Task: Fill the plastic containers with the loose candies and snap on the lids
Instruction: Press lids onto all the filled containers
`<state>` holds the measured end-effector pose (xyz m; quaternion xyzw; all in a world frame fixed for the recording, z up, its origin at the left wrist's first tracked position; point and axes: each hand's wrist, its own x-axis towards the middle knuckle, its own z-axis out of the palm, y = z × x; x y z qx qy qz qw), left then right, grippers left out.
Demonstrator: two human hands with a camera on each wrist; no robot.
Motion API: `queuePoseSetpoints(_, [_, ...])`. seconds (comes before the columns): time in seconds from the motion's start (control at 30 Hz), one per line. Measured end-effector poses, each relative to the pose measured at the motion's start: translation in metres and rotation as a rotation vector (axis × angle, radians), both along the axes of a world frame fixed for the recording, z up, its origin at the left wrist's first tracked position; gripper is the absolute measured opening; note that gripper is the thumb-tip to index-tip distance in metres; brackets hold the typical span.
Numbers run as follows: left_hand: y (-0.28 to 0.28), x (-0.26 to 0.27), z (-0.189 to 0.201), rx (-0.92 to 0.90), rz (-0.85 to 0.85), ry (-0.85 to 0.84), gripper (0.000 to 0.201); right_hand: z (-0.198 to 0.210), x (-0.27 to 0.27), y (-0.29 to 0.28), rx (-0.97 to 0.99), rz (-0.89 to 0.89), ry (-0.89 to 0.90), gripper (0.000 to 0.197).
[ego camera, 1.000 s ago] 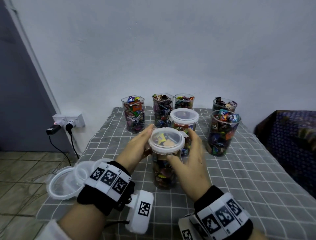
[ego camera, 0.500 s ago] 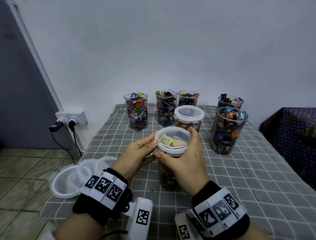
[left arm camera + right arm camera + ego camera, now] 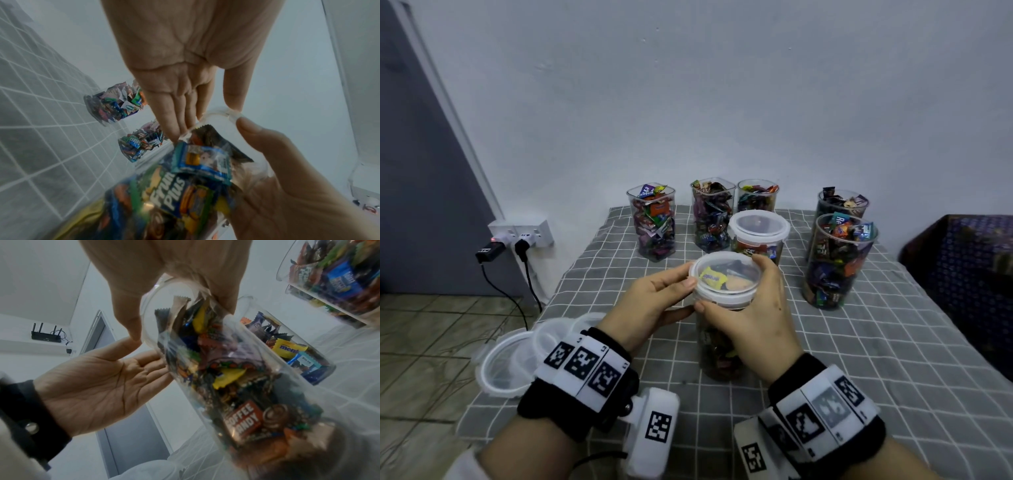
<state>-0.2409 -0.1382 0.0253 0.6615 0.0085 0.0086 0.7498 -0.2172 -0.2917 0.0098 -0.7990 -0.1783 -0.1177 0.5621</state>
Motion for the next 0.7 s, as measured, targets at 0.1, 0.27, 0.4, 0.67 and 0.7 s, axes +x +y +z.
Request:
queuePoseSetpoints(0.1, [0.002, 0.005, 0.002, 0.012, 0.039, 0.008, 0.026, 0.003, 0.007, 0.002, 0.017, 0.018, 0.024, 0.1])
queuePoseSetpoints(0.27, [0.015, 0.023, 0.019, 0.039, 0.183, 0.032, 0.022, 0.008, 0.023, 0.011, -0.046, 0.081, 0.001, 0.097])
queuePoseSetpoints(0.4, [0.038, 0.048, 0.038, 0.115, 0.379, -0.007, 0.04, 0.008, 0.038, 0.023, -0.045, 0.147, 0.014, 0.094])
queuePoseSetpoints(0.67, [0.083, 0.106, 0.039, 0.46, 0.563, 0.092, 0.079, 0.001, 0.072, 0.054, -0.017, 0.096, -0.022, 0.092])
queuePoseSetpoints(0.7, [0.086, 0.113, 0.036, 0.509, 0.569, 0.109, 0.08, 0.0, 0.076, 0.057, -0.021, 0.086, -0.03, 0.093])
